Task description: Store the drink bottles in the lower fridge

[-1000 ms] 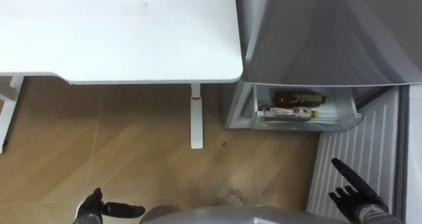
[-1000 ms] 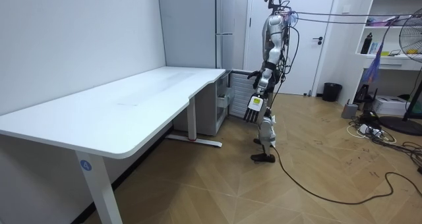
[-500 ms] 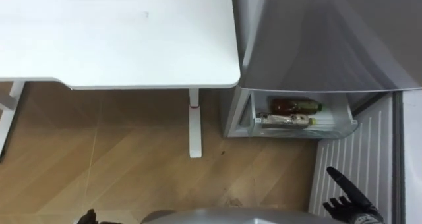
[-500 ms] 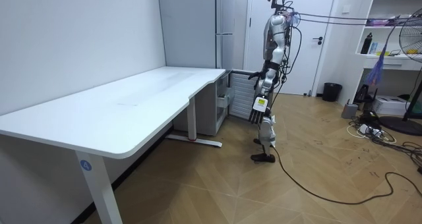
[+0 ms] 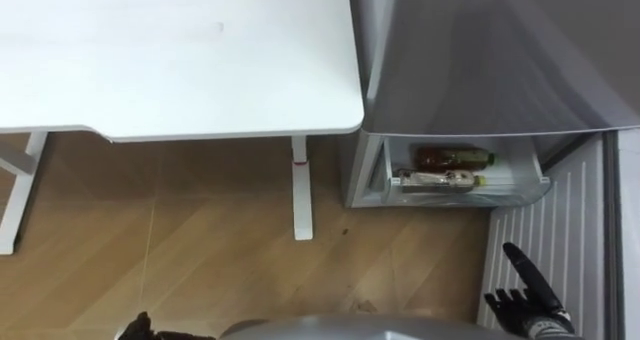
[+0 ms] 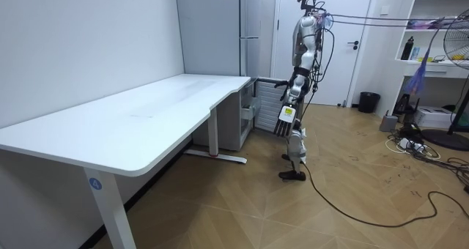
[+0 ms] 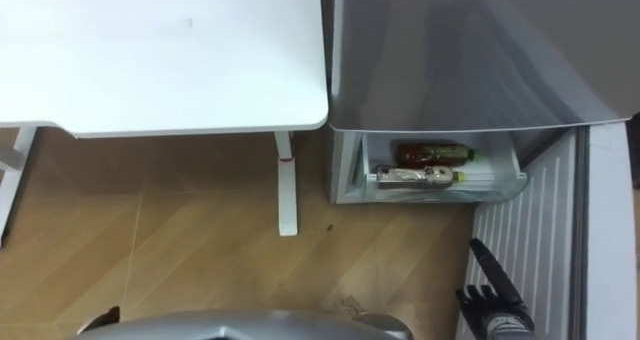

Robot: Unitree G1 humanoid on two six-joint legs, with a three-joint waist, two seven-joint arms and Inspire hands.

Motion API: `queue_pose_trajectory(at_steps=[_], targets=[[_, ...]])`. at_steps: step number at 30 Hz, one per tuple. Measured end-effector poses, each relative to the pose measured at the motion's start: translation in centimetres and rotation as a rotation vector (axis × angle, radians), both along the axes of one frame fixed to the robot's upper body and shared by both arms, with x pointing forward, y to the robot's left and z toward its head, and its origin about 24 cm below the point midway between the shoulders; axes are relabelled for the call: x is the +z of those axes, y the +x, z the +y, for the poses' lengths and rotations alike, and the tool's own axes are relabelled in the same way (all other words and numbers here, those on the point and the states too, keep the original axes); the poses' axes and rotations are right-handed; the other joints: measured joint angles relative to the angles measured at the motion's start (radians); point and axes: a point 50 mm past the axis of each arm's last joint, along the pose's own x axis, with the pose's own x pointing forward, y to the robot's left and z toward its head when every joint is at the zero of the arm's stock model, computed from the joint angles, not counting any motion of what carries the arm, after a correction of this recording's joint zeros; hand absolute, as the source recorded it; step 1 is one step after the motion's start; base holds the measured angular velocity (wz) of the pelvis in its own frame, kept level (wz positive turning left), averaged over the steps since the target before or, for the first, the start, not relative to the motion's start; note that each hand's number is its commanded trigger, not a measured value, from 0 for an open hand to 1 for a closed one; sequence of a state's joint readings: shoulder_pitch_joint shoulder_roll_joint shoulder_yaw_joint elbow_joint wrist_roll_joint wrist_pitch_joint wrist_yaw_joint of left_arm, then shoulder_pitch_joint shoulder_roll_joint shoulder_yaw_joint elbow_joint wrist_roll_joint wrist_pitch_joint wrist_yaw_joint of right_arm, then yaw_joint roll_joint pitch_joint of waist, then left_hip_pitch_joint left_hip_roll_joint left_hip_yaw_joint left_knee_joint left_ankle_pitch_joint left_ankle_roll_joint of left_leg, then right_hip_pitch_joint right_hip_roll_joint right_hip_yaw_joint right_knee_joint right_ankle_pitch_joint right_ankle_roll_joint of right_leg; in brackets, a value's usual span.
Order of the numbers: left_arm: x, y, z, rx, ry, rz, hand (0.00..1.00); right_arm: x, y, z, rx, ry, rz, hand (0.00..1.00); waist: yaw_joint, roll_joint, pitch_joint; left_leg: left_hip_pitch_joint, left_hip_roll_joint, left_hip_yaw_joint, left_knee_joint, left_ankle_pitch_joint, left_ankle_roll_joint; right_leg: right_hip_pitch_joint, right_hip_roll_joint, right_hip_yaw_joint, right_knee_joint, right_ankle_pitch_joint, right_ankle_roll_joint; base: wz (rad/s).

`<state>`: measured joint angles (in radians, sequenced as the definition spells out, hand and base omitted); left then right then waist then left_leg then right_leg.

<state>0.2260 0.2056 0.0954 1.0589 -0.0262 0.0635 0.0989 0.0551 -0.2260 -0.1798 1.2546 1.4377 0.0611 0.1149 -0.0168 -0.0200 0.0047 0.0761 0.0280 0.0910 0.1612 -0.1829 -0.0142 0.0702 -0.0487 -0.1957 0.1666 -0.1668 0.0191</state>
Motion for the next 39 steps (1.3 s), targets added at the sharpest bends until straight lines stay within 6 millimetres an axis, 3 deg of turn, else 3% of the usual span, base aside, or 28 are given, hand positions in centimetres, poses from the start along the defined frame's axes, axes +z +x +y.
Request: queue_pose_trajectory(at_steps=[11, 17, 20, 21, 24, 27, 28, 31, 39], targets=[[0.0, -0.8, 0.2, -0.015, 0.016, 0.024, 0.00, 0.0, 1.2, 1.2, -0.008, 0.027, -0.087, 0.00, 0.001, 0.004, 0.0017, 0.014, -0.001, 0.004, -0.009, 0.000, 0.001, 0.016, -0.002, 0.000, 0.000, -0.001, 0.000, -0.01], [-0.1, 0.5, 0.1, -0.088, 0.011, 0.033, 0.00, 0.7, 3.7, 1.1, -0.013, 0.017, -0.173, 0.00, -0.005, 0.018, 0.0020, -0.074, -0.001, -0.012, 0.058, -0.012, 0.006, -0.040, -0.011, -0.025, 0.028, -0.002, -0.001, 0.09], [-0.1, 3.1, -0.4, -0.148, -0.001, -0.002, 0.00, 1.7, 7.3, 1.0, -0.005, 0.000, -0.258, 0.00, 0.001, 0.030, 0.0119, -0.164, -0.004, -0.018, 0.133, -0.017, 0.013, -0.128, -0.026, -0.029, 0.102, -0.011, -0.003, 0.09], [0.0, 4.2, -0.5, -0.163, -0.002, -0.020, 0.00, 2.3, 9.1, 1.2, 0.005, 0.001, -0.295, 0.00, 0.002, 0.039, 0.0201, -0.215, -0.006, -0.021, 0.173, -0.019, 0.015, -0.178, -0.035, -0.031, 0.147, -0.017, -0.005, 0.11], [0.5, 7.4, -0.7, -0.184, 0.004, -0.086, 0.00, 3.6, 12.6, 1.5, 0.030, -0.002, -0.359, 0.00, 0.013, 0.055, 0.0292, -0.357, -0.013, -0.030, 0.290, -0.041, 0.024, -0.328, -0.063, -0.033, 0.290, -0.059, -0.011, 0.13], [0.8, 9.3, -1.0, -0.191, -0.005, -0.120, 0.00, 4.4, 14.2, 1.2, 0.032, -0.008, -0.366, 0.00, 0.046, 0.063, 0.0306, -0.503, -0.026, -0.039, 0.431, -0.079, 0.030, -0.481, -0.091, -0.014, 0.447, -0.114, -0.013, 0.09], [0.8, 9.5, -1.0, -0.190, -0.004, -0.119, 0.00, 4.6, 14.4, 0.8, 0.028, -0.015, -0.356, 0.00, 0.058, 0.066, 0.0314, -0.562, -0.023, -0.040, 0.497, -0.104, 0.032, -0.539, -0.095, -0.006, 0.515, -0.133, -0.015, 0.00], [0.8, 9.3, -0.6, -0.192, 0.013, -0.097, 0.00, 5.0, 14.5, -0.3, 0.015, -0.040, -0.355, 0.00, 0.096, 0.066, 0.0309, -0.695, -0.026, -0.040, 0.619, -0.138, 0.032, -0.672, -0.115, 0.004, 0.641, -0.174, -0.013, 0.01], [0.9, 8.2, 0.5, -0.260, 0.070, -0.038, 0.00, 8.2, 16.2, -4.5, -0.003, -0.150, -0.408, 0.00, 0.134, 0.050, 0.0324, -1.010, -0.033, -0.033, 0.857, -0.170, 0.048, -0.990, -0.152, 0.034, 0.889, -0.213, -0.026, 0.03]])
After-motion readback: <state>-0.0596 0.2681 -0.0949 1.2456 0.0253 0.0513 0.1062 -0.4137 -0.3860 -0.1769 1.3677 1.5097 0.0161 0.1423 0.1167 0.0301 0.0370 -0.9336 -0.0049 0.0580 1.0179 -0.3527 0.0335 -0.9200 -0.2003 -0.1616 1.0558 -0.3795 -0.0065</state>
